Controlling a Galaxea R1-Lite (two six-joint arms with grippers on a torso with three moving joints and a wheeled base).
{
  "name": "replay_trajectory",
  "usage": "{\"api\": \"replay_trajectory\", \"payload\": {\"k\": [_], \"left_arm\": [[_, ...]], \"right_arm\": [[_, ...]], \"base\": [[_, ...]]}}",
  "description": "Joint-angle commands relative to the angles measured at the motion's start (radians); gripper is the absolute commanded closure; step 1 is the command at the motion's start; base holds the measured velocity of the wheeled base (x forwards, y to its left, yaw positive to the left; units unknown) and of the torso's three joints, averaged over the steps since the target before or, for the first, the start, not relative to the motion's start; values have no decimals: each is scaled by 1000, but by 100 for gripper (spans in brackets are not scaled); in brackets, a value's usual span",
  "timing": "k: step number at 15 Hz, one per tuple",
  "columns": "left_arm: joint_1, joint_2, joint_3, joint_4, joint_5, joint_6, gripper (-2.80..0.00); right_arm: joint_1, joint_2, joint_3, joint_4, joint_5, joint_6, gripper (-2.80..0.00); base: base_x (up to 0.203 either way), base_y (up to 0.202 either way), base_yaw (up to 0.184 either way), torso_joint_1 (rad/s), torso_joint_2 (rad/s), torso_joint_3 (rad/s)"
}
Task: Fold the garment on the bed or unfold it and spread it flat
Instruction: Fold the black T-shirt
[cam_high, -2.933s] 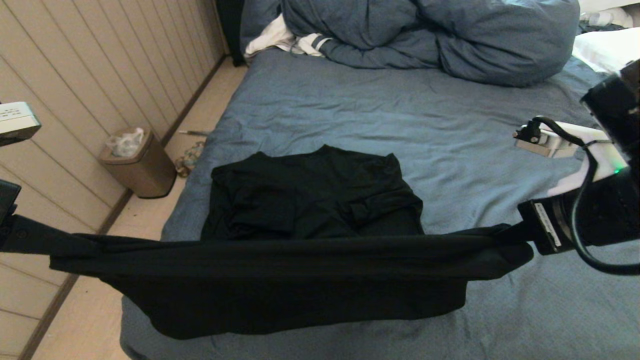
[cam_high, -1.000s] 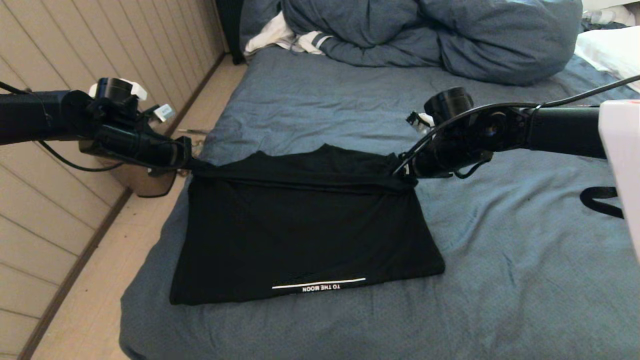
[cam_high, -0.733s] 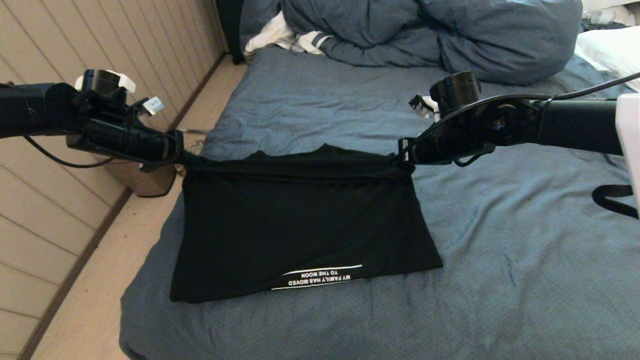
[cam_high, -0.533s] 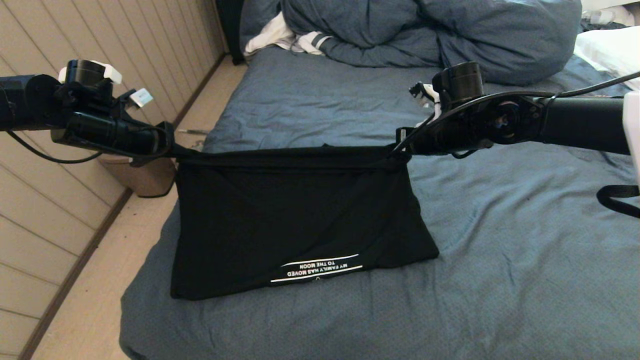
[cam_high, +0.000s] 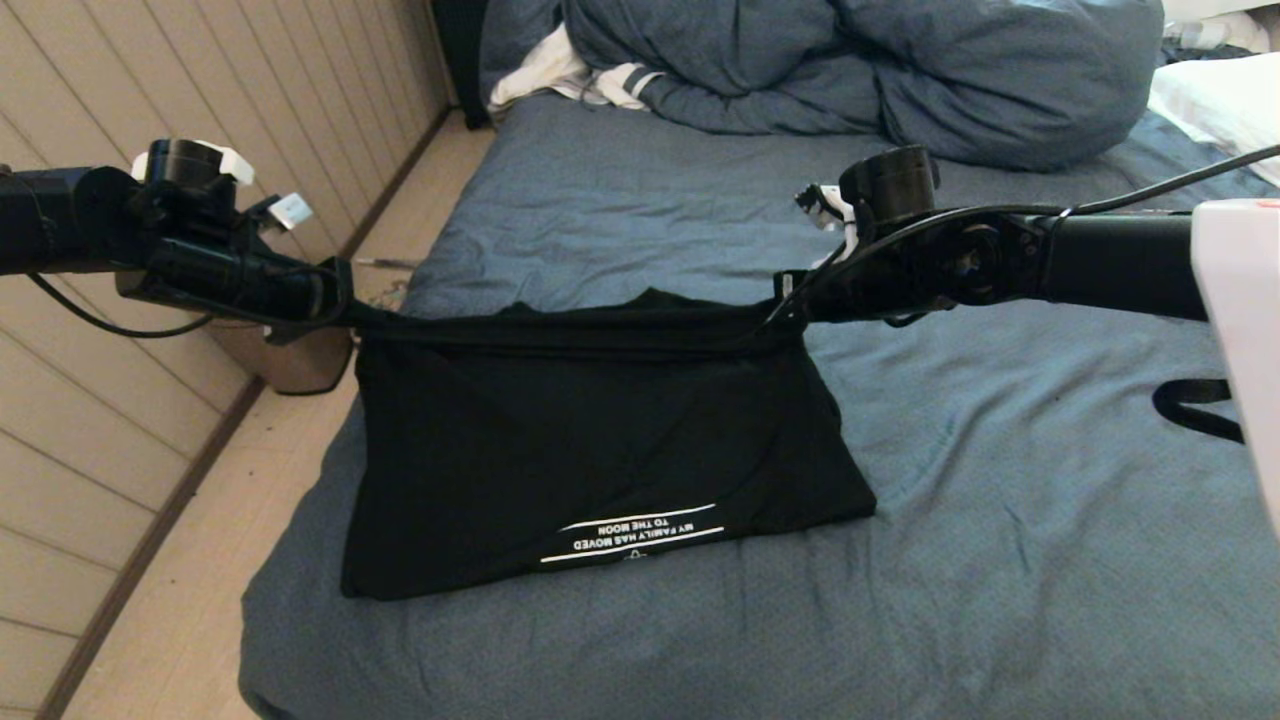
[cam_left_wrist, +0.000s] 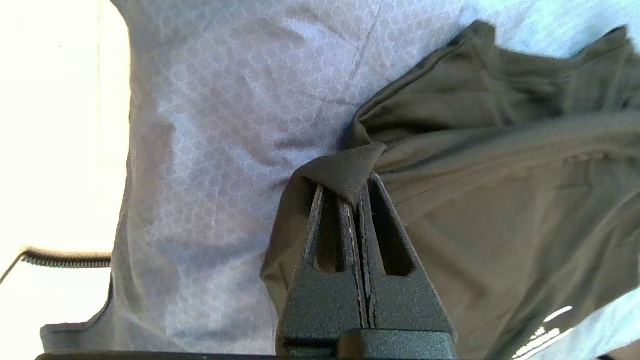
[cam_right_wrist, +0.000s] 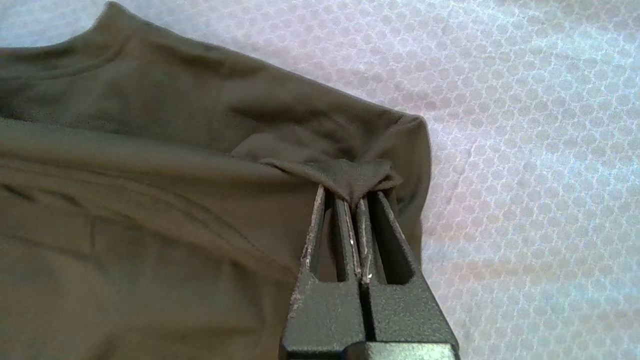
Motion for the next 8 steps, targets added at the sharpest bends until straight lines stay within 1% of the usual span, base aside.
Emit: {"api": "replay_trajectory", "payload": {"k": [1,2,3,8], "left_arm": [[0,23,-1,2,-1,2,-280],[0,27,-3,-12,1,-5,-280],[0,29,-3,-56,4,-30,-280],[0,29,-3,-57,4,-31,-280]], "right_arm": [[0,24,-1,-12,-1,-2,0],[-2,29,-1,-21,-1,-2,-280],[-8,45,-1,-38,2,-3,-280],[-8,45,-1,-38,2,-3,-280]], "base": [[0,0,0,0,0,0],[0,0,0,0,0,0],[0,0,0,0,0,0],[0,0,0,0,0,0]]}}
